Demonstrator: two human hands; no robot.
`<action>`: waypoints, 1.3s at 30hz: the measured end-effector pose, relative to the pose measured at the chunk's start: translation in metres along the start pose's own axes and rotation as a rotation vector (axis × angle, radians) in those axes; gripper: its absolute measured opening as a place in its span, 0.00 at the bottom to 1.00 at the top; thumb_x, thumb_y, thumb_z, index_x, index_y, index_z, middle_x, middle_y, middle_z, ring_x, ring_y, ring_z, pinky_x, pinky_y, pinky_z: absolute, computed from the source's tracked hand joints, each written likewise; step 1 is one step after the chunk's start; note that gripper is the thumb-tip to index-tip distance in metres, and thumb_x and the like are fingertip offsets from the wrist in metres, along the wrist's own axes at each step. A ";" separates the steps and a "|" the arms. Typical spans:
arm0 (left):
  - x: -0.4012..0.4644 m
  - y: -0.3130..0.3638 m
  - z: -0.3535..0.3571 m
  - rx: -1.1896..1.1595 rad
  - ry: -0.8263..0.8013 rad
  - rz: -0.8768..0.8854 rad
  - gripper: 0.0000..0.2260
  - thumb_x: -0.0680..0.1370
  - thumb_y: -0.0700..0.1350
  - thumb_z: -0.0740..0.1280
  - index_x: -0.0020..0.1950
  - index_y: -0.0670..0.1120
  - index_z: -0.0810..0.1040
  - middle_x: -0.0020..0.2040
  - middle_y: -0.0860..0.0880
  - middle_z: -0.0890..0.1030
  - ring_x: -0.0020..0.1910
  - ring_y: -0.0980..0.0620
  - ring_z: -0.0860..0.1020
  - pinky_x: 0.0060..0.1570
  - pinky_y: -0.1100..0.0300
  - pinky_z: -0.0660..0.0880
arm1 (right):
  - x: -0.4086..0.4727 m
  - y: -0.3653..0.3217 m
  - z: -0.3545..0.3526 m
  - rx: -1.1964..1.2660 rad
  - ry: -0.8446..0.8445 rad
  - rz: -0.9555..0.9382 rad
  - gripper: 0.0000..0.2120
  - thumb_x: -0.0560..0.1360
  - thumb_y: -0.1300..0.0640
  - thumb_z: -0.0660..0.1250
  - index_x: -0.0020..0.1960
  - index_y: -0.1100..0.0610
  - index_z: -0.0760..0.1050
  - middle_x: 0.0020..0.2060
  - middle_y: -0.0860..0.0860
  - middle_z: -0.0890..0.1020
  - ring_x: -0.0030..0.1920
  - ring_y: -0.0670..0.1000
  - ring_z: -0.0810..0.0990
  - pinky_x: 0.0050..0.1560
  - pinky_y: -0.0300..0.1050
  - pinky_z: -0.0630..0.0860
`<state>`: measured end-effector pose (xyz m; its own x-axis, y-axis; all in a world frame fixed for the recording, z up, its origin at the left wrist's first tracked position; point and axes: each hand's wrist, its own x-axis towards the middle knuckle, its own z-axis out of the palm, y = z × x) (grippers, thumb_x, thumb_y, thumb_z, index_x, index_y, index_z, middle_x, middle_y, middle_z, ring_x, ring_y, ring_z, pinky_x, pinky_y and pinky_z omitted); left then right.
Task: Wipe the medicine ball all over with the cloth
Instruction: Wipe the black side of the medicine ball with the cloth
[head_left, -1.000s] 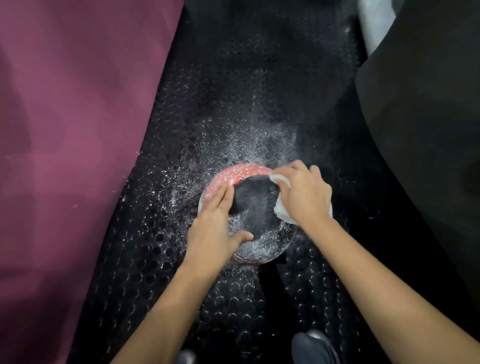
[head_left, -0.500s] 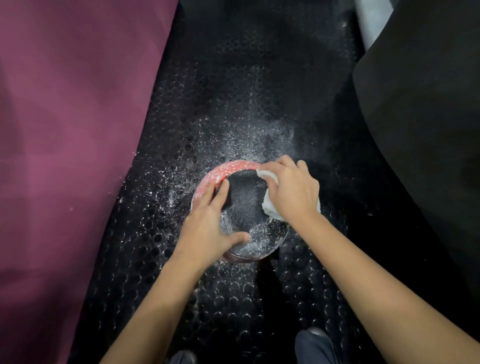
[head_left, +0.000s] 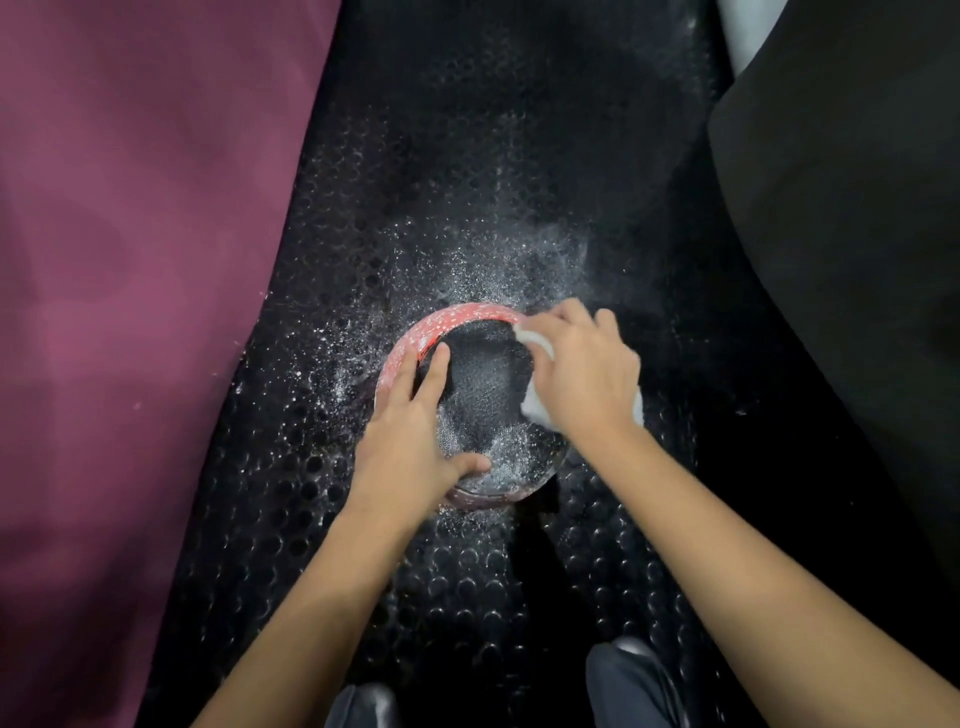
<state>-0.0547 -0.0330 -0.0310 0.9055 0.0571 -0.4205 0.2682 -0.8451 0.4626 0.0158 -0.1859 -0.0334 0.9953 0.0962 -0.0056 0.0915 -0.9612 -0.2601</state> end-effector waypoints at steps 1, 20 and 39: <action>0.000 -0.002 0.000 -0.005 0.004 -0.005 0.53 0.67 0.58 0.76 0.79 0.57 0.42 0.79 0.56 0.41 0.77 0.49 0.57 0.70 0.48 0.63 | -0.007 -0.008 0.002 -0.035 0.018 -0.076 0.12 0.77 0.57 0.66 0.56 0.44 0.80 0.53 0.46 0.78 0.51 0.53 0.72 0.37 0.42 0.63; 0.000 -0.014 0.003 -0.069 0.026 -0.035 0.53 0.67 0.60 0.76 0.79 0.57 0.42 0.80 0.54 0.42 0.77 0.47 0.59 0.72 0.44 0.60 | -0.015 -0.032 0.004 -0.039 0.040 -0.158 0.11 0.70 0.60 0.72 0.51 0.48 0.82 0.48 0.50 0.79 0.46 0.56 0.74 0.34 0.43 0.65; -0.002 0.009 0.013 0.108 0.050 -0.006 0.52 0.69 0.62 0.72 0.79 0.56 0.38 0.79 0.55 0.39 0.78 0.45 0.49 0.64 0.48 0.72 | -0.013 -0.020 0.000 -0.099 0.036 -0.140 0.12 0.74 0.60 0.68 0.54 0.47 0.81 0.51 0.49 0.79 0.49 0.56 0.73 0.36 0.44 0.64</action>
<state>-0.0588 -0.0471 -0.0359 0.9197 0.0868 -0.3828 0.2395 -0.8968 0.3720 0.0009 -0.1675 -0.0281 0.9730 0.2230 0.0592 0.2298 -0.9600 -0.1598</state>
